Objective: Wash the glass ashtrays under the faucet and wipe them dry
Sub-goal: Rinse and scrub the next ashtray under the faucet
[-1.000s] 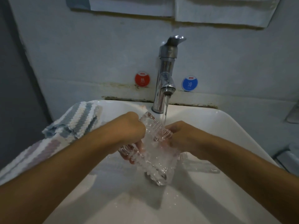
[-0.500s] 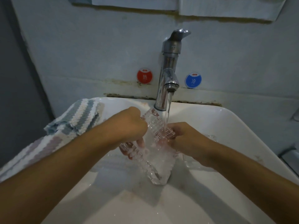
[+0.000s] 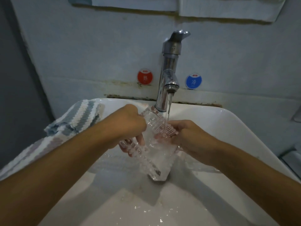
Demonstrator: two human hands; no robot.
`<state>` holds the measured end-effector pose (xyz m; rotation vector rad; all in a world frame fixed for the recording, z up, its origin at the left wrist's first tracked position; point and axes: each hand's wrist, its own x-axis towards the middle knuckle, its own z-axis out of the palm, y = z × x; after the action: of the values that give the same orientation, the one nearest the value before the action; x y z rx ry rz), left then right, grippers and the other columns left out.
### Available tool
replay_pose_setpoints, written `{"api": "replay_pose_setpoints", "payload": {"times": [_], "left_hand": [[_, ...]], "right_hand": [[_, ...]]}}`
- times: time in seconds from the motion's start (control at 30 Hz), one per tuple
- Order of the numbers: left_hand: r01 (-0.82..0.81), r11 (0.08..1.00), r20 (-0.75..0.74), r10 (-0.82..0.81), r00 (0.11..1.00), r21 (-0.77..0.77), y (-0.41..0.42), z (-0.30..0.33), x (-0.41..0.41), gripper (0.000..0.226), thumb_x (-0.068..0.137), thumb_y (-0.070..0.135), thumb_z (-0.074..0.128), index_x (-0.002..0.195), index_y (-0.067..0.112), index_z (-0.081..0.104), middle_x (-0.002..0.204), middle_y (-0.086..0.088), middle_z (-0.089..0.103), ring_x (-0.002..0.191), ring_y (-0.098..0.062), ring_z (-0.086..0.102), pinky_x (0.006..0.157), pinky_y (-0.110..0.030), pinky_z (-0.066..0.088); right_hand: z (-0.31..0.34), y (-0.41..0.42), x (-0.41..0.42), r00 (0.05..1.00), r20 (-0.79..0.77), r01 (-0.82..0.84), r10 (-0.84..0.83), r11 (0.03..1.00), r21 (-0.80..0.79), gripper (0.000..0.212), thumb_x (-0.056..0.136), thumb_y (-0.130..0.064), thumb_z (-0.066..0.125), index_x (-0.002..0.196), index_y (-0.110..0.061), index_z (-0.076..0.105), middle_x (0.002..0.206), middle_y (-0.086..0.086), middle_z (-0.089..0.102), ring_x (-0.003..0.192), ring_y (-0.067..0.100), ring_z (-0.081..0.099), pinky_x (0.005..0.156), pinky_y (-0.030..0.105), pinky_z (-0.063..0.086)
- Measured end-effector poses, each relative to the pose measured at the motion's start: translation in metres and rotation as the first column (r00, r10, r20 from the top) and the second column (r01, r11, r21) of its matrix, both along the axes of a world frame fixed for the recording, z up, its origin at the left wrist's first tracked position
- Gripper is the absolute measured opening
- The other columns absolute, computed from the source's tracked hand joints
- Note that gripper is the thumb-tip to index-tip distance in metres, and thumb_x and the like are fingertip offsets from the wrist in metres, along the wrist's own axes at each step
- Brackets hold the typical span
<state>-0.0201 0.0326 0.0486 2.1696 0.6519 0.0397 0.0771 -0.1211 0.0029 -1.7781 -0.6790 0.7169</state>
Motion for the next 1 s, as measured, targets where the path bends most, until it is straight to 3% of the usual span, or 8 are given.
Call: {"api": "replay_pose_setpoints", "payload": {"times": [0.07, 0.23, 0.37, 0.5, 0.57, 0.77, 0.87, 1.0], "left_hand": [[-0.021, 1.000, 0.015, 0.021, 1.000, -0.011, 0.001, -0.002, 0.002, 0.021, 0.098, 0.010, 0.055, 0.116, 0.000, 0.060, 0.066, -0.005, 0.075, 0.076, -0.022, 0.066, 0.053, -0.030, 0.054], [-0.092, 0.996, 0.092, 0.093, 0.991, -0.018, 0.008, -0.006, 0.006, 0.024, 0.097, 0.008, 0.052, 0.118, 0.000, 0.059, 0.067, -0.006, 0.075, 0.060, -0.019, 0.057, 0.059, -0.032, 0.052], [-0.101, 0.995, 0.107, 0.100, 0.989, 0.000, 0.006, -0.008, 0.005, 0.014, 0.095, 0.006, 0.055, 0.108, 0.003, 0.060, 0.072, -0.008, 0.075, 0.055, -0.019, 0.057, 0.052, -0.030, 0.050], [-0.103, 0.994, 0.106, 0.098, 0.989, 0.038, 0.005, -0.010, 0.006, 0.010, 0.095, 0.007, 0.057, 0.104, 0.004, 0.061, 0.083, -0.010, 0.075, 0.065, -0.021, 0.063, 0.053, -0.030, 0.050], [-0.098, 0.994, 0.108, 0.092, 0.990, 0.047, 0.004, -0.011, 0.007, 0.014, 0.096, 0.008, 0.056, 0.109, 0.004, 0.060, 0.082, -0.009, 0.075, 0.066, -0.022, 0.068, 0.055, -0.032, 0.053], [-0.075, 0.997, 0.128, 0.070, 0.989, 0.033, -0.002, -0.018, 0.007, 0.012, 0.096, 0.007, 0.051, 0.102, 0.005, 0.062, 0.072, -0.007, 0.075, 0.061, -0.032, 0.073, 0.064, -0.048, 0.063], [-0.100, 0.994, 0.142, 0.092, 0.986, 0.054, -0.001, -0.022, 0.009, 0.014, 0.095, 0.008, 0.053, 0.095, 0.006, 0.066, 0.072, -0.005, 0.075, 0.056, -0.027, 0.067, 0.064, -0.046, 0.063], [-0.134, 0.989, 0.168, 0.122, 0.978, 0.064, 0.001, -0.027, 0.012, 0.015, 0.095, 0.015, 0.051, 0.094, 0.010, 0.064, 0.081, -0.007, 0.075, 0.066, -0.028, 0.066, 0.065, -0.049, 0.063]], "right_hand": [[-0.002, -0.001, 0.001, 0.991, -0.113, 0.078, -0.072, 0.996, 0.052, 0.036, 0.089, 0.013, 0.053, 0.106, -0.009, 0.075, 0.104, 0.011, 0.077, 0.103, 0.029, 0.072, 0.094, 0.042, 0.058], [-0.014, 0.006, -0.008, 0.948, -0.167, 0.280, -0.269, 0.959, 0.042, 0.018, 0.099, -0.016, 0.056, 0.105, -0.007, 0.070, 0.094, 0.015, 0.077, 0.087, 0.036, 0.075, 0.077, 0.047, 0.063], [-0.024, 0.010, -0.013, 0.941, -0.250, 0.240, -0.226, 0.971, 0.025, 0.041, 0.086, -0.001, 0.062, 0.126, -0.009, 0.058, 0.111, 0.014, 0.073, 0.096, 0.034, 0.074, 0.081, 0.047, 0.062], [-0.023, 0.007, -0.015, 0.949, -0.298, 0.134, -0.105, 0.988, 0.078, 0.060, 0.072, 0.017, 0.053, 0.124, -0.011, 0.064, 0.111, 0.012, 0.075, 0.106, 0.035, 0.070, 0.089, 0.048, 0.058], [-0.020, 0.008, -0.018, 0.962, -0.250, 0.135, -0.112, 0.988, 0.078, 0.056, 0.081, 0.017, 0.052, 0.120, -0.020, 0.067, 0.107, 0.006, 0.077, 0.101, 0.028, 0.072, 0.089, 0.050, 0.059], [-0.023, 0.009, -0.020, 0.942, -0.058, 0.334, -0.331, 0.940, 0.066, 0.023, 0.101, -0.015, 0.051, 0.114, -0.023, 0.068, 0.095, 0.005, 0.076, 0.082, 0.024, 0.073, 0.055, 0.036, 0.058], [-0.024, 0.008, -0.019, 0.933, -0.125, 0.344, -0.337, 0.938, 0.043, 0.018, 0.099, -0.020, 0.059, 0.116, -0.023, 0.065, 0.098, 0.004, 0.075, 0.086, 0.024, 0.073, 0.062, 0.036, 0.061], [-0.022, 0.011, -0.023, 0.903, -0.357, 0.230, -0.241, 0.970, -0.074, 0.057, 0.090, -0.008, 0.070, 0.140, -0.021, 0.046, 0.131, 0.014, 0.062, 0.094, 0.035, 0.074, 0.075, 0.049, 0.062]]}}
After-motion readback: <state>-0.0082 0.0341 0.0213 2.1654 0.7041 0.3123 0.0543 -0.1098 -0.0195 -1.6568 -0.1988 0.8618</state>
